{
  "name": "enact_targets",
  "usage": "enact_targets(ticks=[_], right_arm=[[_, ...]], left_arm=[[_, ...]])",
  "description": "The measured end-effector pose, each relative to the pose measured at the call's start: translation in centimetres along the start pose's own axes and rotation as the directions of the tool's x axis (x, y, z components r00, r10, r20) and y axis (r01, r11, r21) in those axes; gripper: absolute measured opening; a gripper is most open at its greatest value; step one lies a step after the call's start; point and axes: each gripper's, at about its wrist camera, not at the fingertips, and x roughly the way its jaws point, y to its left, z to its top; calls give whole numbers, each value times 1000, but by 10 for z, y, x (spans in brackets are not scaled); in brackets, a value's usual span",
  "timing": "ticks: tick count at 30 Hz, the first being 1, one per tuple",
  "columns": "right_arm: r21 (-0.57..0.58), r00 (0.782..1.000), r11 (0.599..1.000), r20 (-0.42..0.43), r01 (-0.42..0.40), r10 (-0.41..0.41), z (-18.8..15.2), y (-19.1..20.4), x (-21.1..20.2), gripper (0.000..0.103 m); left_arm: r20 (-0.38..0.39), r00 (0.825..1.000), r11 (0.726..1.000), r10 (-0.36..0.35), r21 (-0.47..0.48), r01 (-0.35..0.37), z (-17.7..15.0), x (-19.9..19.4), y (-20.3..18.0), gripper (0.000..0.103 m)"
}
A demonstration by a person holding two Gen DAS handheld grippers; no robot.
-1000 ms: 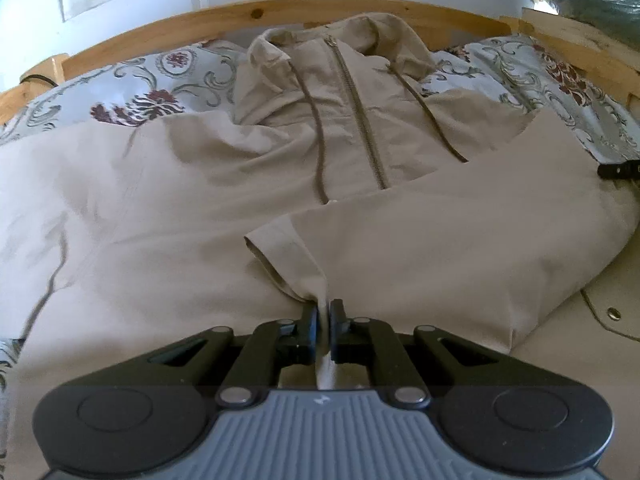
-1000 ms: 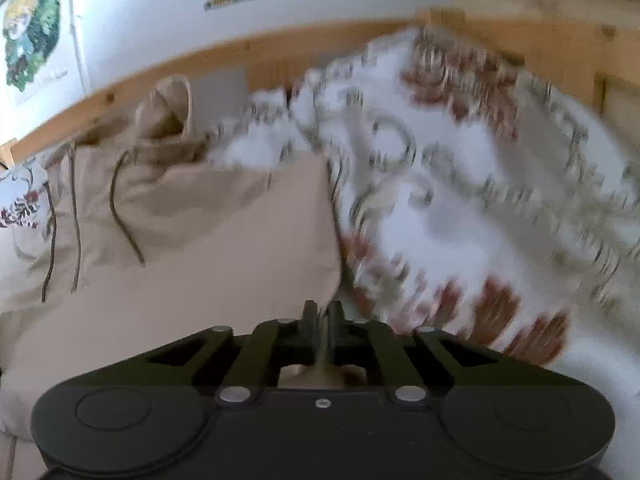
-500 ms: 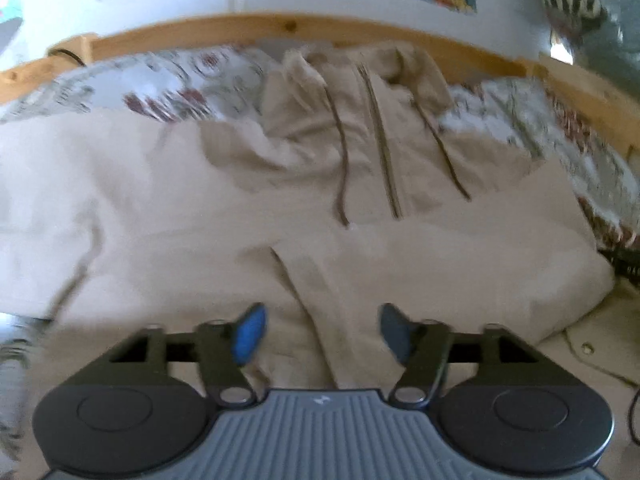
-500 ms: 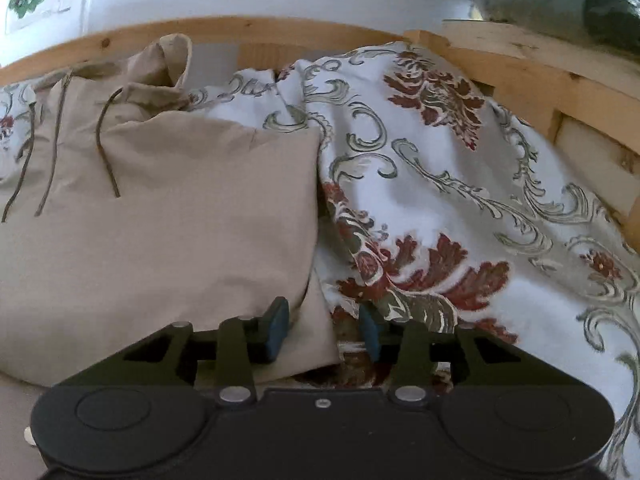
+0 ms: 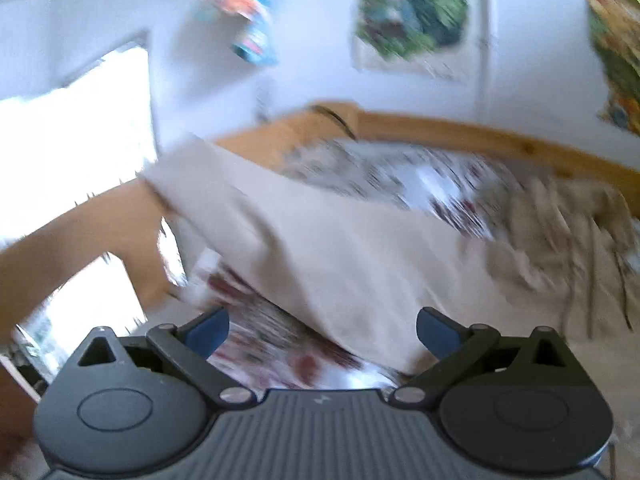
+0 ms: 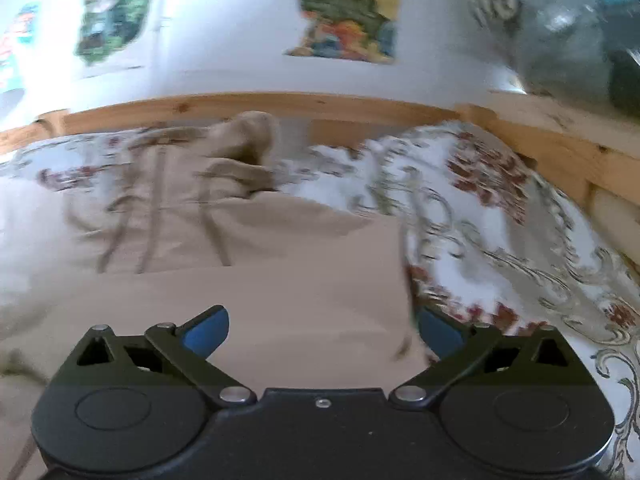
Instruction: Fold large clothes
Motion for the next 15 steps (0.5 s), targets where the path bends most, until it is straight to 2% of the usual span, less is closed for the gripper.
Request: enact_targets(ticks=[3, 6, 8, 9, 12, 15], right_arm=[[-30, 998, 998, -15, -62, 62, -2, 16, -20, 102], [-57, 994, 992, -8, -112, 112, 0, 32, -44, 102], [-78, 992, 989, 13, -127, 129, 6, 44, -59, 102], [-84, 990, 987, 23, -134, 136, 9, 50, -65, 102], [-51, 991, 990, 30, -132, 134, 16, 63, -78, 102], [70, 992, 989, 23, -126, 125, 11, 70, -86, 102]], left_arm=[[50, 995, 996, 88, 16, -89, 24, -13, 22, 102], [79, 980, 978, 185, 84, -192, 53, -10, 35, 102], [60, 970, 967, 237, 83, -241, 73, 1, 46, 102], [27, 967, 966, 253, 51, -254, 85, 11, 55, 102], [-20, 970, 967, 244, -74, -245, 109, 41, 83, 102], [-30, 982, 966, 184, -176, -187, 125, 66, 99, 102]])
